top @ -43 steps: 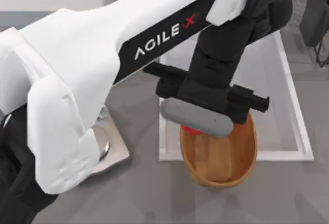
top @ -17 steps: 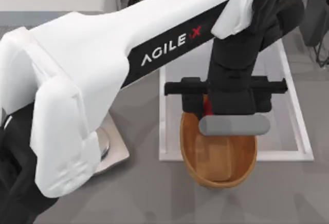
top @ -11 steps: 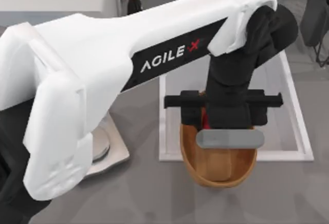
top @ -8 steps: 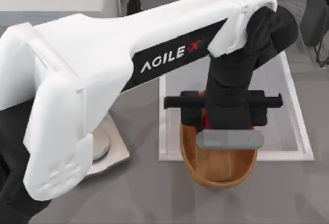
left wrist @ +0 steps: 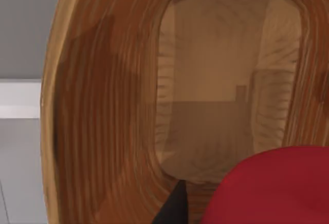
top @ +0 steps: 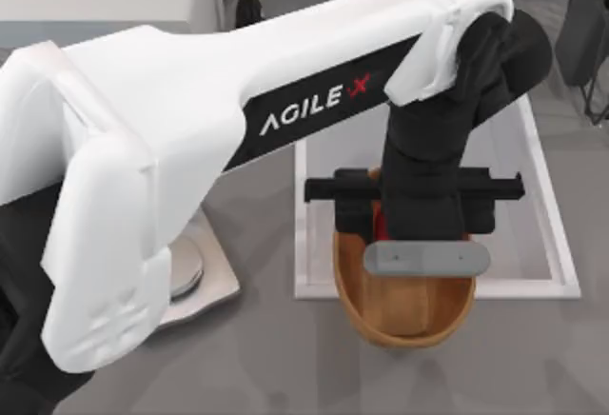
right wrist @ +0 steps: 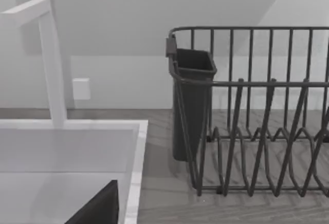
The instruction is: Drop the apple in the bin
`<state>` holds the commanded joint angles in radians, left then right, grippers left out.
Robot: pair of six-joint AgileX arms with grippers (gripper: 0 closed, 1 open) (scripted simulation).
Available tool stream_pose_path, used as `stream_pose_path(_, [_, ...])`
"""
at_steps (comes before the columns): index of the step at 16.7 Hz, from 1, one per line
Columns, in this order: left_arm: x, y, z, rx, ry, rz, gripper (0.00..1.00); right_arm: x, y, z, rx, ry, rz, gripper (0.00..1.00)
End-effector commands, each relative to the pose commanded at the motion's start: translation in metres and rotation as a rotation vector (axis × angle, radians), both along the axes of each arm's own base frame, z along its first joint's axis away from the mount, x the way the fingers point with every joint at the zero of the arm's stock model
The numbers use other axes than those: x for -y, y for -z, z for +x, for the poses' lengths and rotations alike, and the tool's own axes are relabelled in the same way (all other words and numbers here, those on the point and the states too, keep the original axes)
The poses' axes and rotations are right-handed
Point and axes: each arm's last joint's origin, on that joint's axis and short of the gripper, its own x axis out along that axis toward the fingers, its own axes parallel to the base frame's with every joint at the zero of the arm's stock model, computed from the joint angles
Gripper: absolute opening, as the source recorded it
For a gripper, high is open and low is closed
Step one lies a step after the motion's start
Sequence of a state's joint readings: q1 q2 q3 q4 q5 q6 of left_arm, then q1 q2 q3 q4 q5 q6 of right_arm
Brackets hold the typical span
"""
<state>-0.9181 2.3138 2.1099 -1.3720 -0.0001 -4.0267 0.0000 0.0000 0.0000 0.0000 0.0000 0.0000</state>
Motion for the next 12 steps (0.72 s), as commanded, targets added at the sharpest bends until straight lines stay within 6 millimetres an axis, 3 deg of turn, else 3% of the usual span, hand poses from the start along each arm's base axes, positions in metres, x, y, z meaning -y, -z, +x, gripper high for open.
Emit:
stream_pose_path(6, [0.0,0.0,0.0,0.0,0.0,0.0,0.98,0.0,0.0,0.0,0.0,0.0,0.0,1.0])
stream_pose_path(12, [0.0,0.0,0.0,0.0,0.0,0.0,1.0,0.0,0.0,0.0,0.0,0.0,0.0,1.0])
